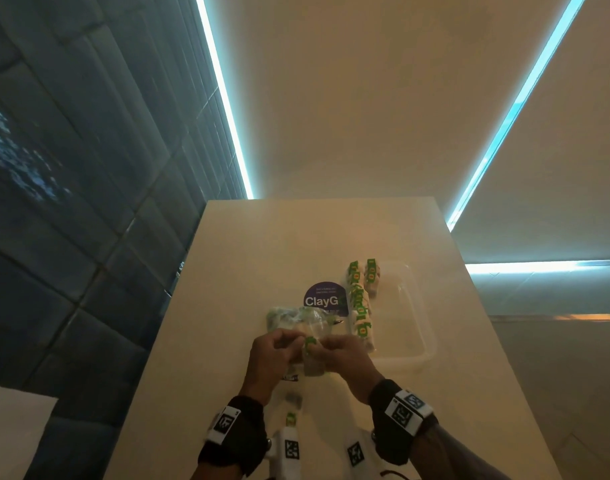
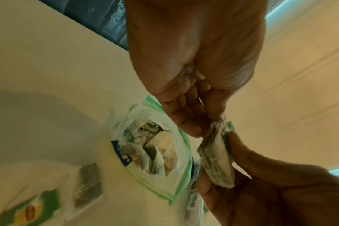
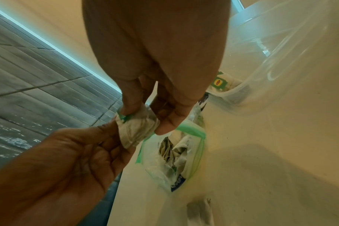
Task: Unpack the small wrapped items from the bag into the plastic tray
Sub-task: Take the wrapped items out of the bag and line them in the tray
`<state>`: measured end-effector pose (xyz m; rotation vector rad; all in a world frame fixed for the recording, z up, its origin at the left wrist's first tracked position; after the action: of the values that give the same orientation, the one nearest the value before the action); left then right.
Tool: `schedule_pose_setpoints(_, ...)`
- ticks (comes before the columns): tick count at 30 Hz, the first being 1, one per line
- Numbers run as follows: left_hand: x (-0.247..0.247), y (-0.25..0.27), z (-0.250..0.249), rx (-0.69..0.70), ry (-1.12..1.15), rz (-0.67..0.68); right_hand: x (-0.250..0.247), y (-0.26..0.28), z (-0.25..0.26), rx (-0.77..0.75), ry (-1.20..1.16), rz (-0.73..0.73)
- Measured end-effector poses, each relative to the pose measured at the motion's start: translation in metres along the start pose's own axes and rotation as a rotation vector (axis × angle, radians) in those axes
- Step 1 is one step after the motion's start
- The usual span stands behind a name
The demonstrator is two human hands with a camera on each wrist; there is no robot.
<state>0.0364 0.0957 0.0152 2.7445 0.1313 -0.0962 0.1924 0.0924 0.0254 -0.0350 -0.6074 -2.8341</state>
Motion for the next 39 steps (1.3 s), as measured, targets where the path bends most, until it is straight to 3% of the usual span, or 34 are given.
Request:
schedule_pose_setpoints(9,-0.002,0.009,0.005,0.018,-0.023,0.013,-0.002,0.002,-0.002,0.020,-0.082,-0.084)
schedule_pose_setpoints(12,-0.002,0.013,0.009,0.099,-0.348,0.061,-0.002,0.003,-0.006,0.042,-0.081,-0.065)
schedule_pose_setpoints(15,0.010,0.021,0.032,0.081,-0.880,0.263,-0.006,0.004,-0.008,0.064,-0.112,-0.082)
schedule_pose_setpoints(17,0.015,0.025,0.044,0.127,-1.112,0.329,-0.007,0.004,-0.008,0.072,-0.115,-0.080)
schedule_pose_setpoints(19,0.021,0.030,0.049,0.189,-1.219,0.325,-0.008,0.005,-0.008,0.077,-0.112,-0.076)
schedule_pose_setpoints(27,0.027,0.032,0.059,0.197,-1.350,0.235,-0.012,0.009,-0.008,0.075,-0.096,-0.084)
schedule_pose_setpoints(31,0.021,0.030,0.053,0.128,-1.213,0.222,-0.012,0.011,-0.008,0.083,-0.099,-0.072)
schedule_pose_setpoints(35,0.010,0.024,0.025,0.072,-0.591,0.219,-0.013,0.014,-0.003,0.082,-0.187,-0.031)
schedule_pose_setpoints(39,-0.009,0.018,-0.011,0.033,-0.095,0.062,-0.013,0.011,-0.001,0.099,-0.402,0.003)
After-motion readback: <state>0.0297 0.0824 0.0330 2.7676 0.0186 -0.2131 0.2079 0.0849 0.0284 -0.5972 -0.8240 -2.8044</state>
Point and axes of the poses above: each hand's wrist, its own y-axis away from the middle knuckle, its own x-axis out of the palm, z = x × y, the point moved 9 cm from there along -y, towards the middle knuckle, and after that the axes turned 2 degrees about -x, right-handed, at the moved point
